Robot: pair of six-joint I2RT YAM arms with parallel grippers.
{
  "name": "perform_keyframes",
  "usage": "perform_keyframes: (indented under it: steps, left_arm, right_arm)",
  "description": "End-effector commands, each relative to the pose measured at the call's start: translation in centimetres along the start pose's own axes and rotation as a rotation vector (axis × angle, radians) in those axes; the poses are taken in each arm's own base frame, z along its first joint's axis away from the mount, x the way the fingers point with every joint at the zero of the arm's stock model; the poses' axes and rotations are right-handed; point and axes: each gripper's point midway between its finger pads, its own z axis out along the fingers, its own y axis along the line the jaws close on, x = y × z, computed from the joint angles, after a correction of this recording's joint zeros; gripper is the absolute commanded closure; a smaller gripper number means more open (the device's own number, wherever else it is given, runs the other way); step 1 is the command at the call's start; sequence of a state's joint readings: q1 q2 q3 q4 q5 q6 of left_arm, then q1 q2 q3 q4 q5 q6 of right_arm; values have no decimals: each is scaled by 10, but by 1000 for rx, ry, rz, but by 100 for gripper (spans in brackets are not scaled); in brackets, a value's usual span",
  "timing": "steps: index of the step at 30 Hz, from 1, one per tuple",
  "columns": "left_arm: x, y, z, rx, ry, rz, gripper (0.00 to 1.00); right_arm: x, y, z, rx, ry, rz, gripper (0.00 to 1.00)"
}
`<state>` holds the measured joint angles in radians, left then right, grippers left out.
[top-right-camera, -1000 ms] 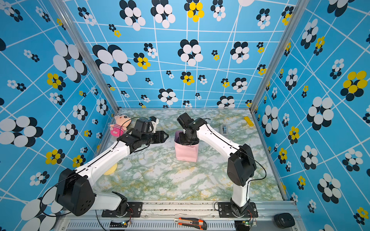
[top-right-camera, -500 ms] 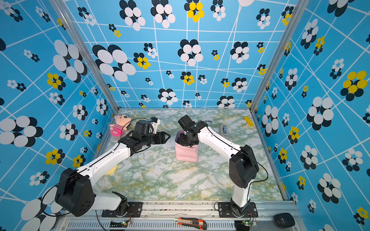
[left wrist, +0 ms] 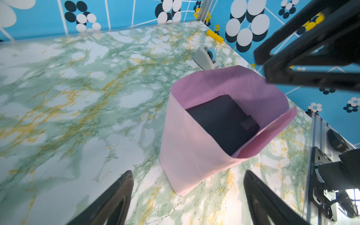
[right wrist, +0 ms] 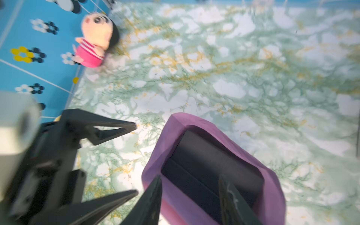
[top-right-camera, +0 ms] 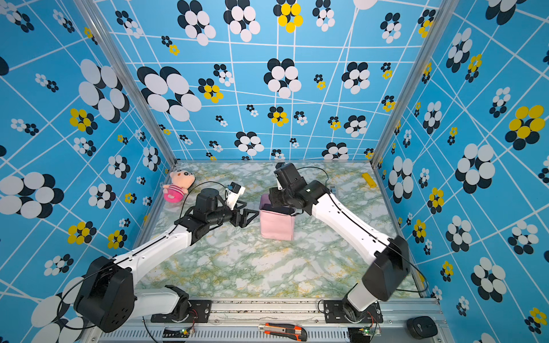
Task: Wrap a gift box in wrapping paper
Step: Press the gift box onto the wrapping paper.
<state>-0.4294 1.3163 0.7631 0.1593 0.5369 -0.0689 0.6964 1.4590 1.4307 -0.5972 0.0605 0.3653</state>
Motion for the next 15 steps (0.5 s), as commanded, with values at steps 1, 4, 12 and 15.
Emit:
perform_keyframes:
  steps: [1,4,12,15]
  left_arm:
    - [-8,-17,4,92,-66,175,6]
    - [1,-13,16,94,-55,174,3]
    - [-5,-5,44,113,-81,93,1]
    - [-5,-4,51,118,-88,87,1]
  right_arm:
    - [-12,-13,-21,3,-196,-113,31]
    - [3,-35,-37,15,-287,-161,15]
    - [59,-53,-25,-119,-264,-218,1]
    - [73,-55,-12,-183,-245,-199,1]
